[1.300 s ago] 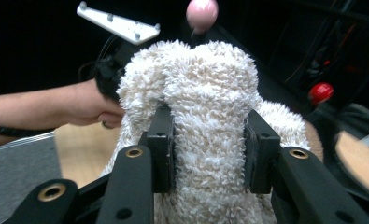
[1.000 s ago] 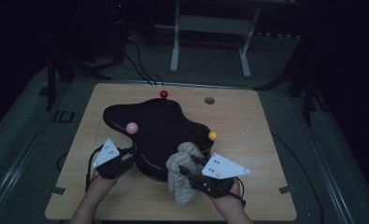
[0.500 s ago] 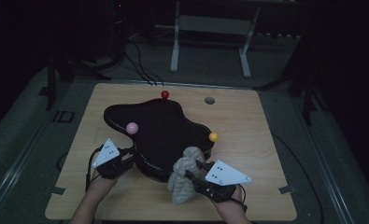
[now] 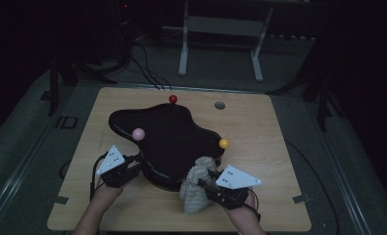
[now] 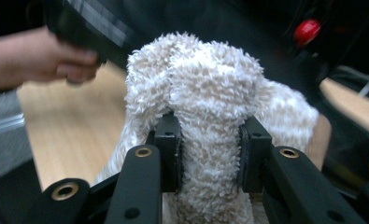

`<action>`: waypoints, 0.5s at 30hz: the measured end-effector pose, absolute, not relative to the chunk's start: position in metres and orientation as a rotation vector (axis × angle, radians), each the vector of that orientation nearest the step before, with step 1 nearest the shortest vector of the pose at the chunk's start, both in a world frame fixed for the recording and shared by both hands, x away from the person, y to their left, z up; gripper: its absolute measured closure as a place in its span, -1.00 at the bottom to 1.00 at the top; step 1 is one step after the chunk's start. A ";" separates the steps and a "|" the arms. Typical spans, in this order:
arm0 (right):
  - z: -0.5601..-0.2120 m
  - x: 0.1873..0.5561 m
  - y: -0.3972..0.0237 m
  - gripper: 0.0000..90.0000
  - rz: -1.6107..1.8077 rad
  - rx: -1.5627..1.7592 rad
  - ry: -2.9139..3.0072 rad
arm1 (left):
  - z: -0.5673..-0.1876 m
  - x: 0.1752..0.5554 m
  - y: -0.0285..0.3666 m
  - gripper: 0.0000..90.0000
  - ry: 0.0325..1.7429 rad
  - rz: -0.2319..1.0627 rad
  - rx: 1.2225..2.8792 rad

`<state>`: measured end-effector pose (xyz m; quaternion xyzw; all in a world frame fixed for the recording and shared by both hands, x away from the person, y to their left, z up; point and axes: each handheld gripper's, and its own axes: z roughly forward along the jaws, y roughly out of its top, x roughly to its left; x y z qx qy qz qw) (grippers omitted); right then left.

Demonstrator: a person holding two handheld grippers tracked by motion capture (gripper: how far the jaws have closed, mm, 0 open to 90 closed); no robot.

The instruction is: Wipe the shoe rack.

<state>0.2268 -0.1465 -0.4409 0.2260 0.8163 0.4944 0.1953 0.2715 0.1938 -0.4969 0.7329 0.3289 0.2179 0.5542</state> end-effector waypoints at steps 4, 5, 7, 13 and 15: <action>-0.439 0.228 -0.150 0.50 1.382 0.637 2.284 | -0.497 0.272 0.194 0.65 0.776 0.513 1.727; -0.430 0.229 -0.155 0.50 1.388 0.642 2.245 | -0.497 0.272 0.194 0.65 0.773 0.509 1.733; -0.428 0.230 -0.156 0.50 1.388 0.645 2.229 | -0.497 0.272 0.194 0.65 0.773 0.511 1.732; -0.444 0.238 -0.153 0.49 1.326 0.677 2.302 | -0.497 0.272 0.194 0.65 0.774 0.508 1.729; -0.445 0.237 -0.156 0.49 1.329 0.677 2.299 | -0.497 0.272 0.195 0.65 0.772 0.506 1.731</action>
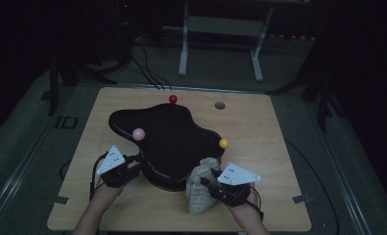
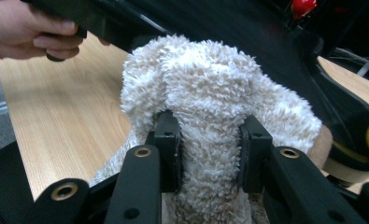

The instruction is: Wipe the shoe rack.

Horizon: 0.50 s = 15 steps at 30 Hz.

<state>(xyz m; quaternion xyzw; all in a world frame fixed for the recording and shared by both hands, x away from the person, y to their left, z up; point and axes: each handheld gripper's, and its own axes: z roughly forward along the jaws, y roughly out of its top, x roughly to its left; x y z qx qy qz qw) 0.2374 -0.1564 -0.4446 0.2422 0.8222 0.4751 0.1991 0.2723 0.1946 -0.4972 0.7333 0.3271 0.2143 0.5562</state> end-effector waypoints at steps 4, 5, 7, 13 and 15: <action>-0.430 0.242 -0.168 0.49 1.355 0.714 2.199 | -0.498 0.272 0.194 0.65 0.774 0.506 1.727; -0.428 0.245 -0.169 0.49 1.353 0.729 2.182 | -0.497 0.272 0.195 0.65 0.773 0.505 1.731; -0.435 0.250 -0.166 0.49 1.327 0.744 2.197 | -0.497 0.272 0.194 0.65 0.774 0.508 1.735; -0.455 0.253 -0.165 0.49 1.287 0.761 2.261 | -0.497 0.272 0.194 0.65 0.772 0.507 1.731; -0.448 0.254 -0.170 0.49 1.296 0.767 2.220 | -0.498 0.272 0.194 0.65 0.771 0.508 1.731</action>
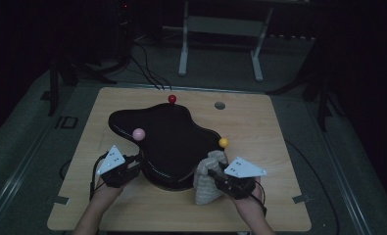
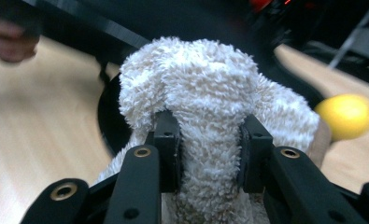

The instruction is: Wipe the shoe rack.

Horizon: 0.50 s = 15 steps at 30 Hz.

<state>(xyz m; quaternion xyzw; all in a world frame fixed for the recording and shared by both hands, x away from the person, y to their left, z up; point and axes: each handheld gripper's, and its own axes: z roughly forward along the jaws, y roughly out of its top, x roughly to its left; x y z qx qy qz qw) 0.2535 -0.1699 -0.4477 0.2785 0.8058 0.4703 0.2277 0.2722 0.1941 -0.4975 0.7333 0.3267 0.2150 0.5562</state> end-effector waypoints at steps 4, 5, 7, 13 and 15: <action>-0.449 0.261 -0.172 0.49 1.277 0.800 2.163 | -0.498 0.272 0.194 0.65 0.770 0.507 1.729; -0.455 0.263 -0.172 0.49 1.275 0.813 2.182 | -0.498 0.273 0.194 0.65 0.769 0.509 1.730; -0.463 0.265 -0.172 0.49 1.231 0.821 2.223 | -0.498 0.273 0.194 0.65 0.761 0.510 1.737; -0.449 0.271 -0.183 0.49 1.257 0.842 2.150 | -0.498 0.274 0.195 0.65 0.742 0.512 1.741; -0.452 0.276 -0.184 0.49 1.256 0.863 2.138 | -0.499 0.274 0.196 0.65 0.735 0.510 1.741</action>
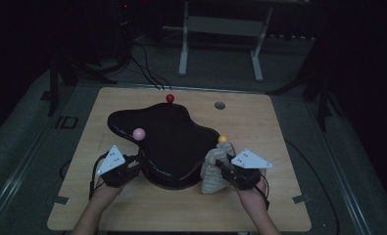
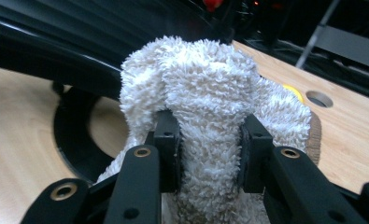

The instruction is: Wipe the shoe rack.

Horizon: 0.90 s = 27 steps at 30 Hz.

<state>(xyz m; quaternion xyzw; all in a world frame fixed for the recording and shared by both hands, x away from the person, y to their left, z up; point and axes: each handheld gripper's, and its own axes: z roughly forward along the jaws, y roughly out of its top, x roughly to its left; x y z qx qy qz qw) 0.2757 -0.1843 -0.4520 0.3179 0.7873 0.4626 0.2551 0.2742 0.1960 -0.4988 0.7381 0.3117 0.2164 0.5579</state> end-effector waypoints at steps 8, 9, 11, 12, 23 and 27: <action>-0.455 0.283 -0.193 0.49 1.221 0.899 2.154 | -0.498 0.275 0.197 0.65 0.732 0.514 1.750; -0.454 0.285 -0.194 0.48 1.219 0.904 2.150 | -0.499 0.276 0.197 0.65 0.731 0.513 1.747; -0.460 0.291 -0.193 0.49 1.200 0.921 2.151 | -0.499 0.276 0.198 0.65 0.729 0.505 1.749; -0.466 0.294 -0.192 0.49 1.189 0.932 2.173 | -0.498 0.276 0.198 0.65 0.731 0.507 1.751; -0.459 0.317 -0.212 0.49 1.192 1.038 2.092 | -0.498 0.277 0.198 0.65 0.728 0.503 1.753; -0.473 0.326 -0.205 0.50 1.161 1.064 2.118 | -0.498 0.277 0.198 0.65 0.726 0.502 1.755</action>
